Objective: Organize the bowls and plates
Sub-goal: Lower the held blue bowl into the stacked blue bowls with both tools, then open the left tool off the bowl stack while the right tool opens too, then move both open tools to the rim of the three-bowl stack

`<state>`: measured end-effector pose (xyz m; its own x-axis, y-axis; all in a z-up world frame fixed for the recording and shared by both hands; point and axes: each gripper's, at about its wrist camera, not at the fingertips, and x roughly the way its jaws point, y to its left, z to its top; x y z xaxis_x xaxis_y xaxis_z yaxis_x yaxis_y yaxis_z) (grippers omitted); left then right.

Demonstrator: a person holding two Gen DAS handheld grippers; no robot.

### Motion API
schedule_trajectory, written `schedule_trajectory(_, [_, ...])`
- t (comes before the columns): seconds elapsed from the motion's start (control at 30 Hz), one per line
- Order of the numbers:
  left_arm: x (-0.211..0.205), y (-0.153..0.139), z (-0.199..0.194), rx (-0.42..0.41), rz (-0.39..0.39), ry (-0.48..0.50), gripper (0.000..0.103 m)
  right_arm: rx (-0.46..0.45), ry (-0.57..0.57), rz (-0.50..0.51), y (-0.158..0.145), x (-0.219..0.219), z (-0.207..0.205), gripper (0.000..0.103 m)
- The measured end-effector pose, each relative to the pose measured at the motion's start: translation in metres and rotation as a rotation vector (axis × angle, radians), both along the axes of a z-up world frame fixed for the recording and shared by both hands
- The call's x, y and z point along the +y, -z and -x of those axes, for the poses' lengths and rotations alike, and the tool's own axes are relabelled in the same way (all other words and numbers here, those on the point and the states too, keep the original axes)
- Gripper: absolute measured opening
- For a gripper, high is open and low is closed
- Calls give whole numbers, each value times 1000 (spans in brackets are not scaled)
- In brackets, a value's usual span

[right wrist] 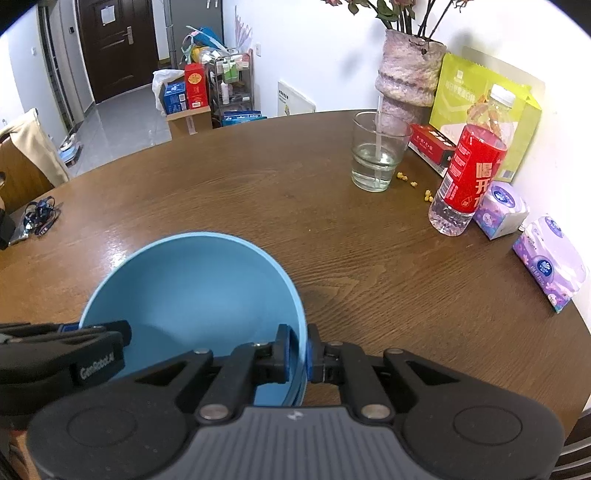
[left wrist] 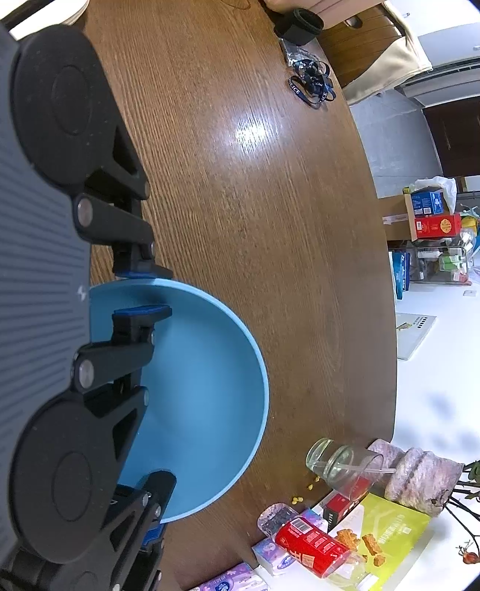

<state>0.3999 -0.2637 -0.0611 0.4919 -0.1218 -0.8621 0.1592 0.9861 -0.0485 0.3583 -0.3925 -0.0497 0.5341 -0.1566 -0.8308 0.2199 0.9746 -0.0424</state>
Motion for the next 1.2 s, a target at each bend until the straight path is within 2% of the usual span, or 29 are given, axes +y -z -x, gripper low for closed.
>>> schedule_trajectory(0.17, [3,-4,3,-18,8,-2,16,5,-6,-23,2,-3,0,19])
schedule_trajectory(0.23, [6,-6,4,-22,13,-8,20,2,-5,-32,2,-3,1,23])
schedule_trajectory(0.27, [8,-7,4,-24,16,-13,26,-3,-3,-36,1,-3,2,30])
schedule_trajectory(0.3, [11,-8,5,-27,18,-19,35,-8,0,-41,-1,-5,3,44])
schedule_trajectory(0.33, [13,-9,6,-30,22,-24,41,-15,5,-48,-3,-6,5,51])
schedule_trajectory(0.4, [20,-14,9,-42,33,-34,61,-33,17,-64,-7,-8,9,74])
schedule_trajectory(0.47, [26,-19,11,-58,39,-44,75,-44,24,-75,-12,-10,13,85])
schedule_trajectory(0.5, [30,-21,13,-68,36,-54,85,-46,31,-79,-14,-11,15,89])
schedule_trajectory(0.53, [34,-24,14,-74,38,-65,90,-50,41,-84,-16,-11,18,91])
schedule_trajectory(0.57, [40,-26,15,-81,47,-83,101,-55,52,-94,-18,-13,21,94])
schedule_trajectory(0.6, [46,-29,17,-92,66,-98,103,-61,64,-110,-20,-14,24,103])
schedule_trajectory(0.73, [68,-39,21,-97,132,-111,103,-88,89,-133,-28,-12,39,103])
schedule_trajectory(0.87, [83,-50,28,-119,125,-94,103,-115,98,-153,-35,-5,56,103])
schedule_trajectory(1.2, [113,-54,48,-102,123,-59,103,-138,160,-190,-37,5,96,103])
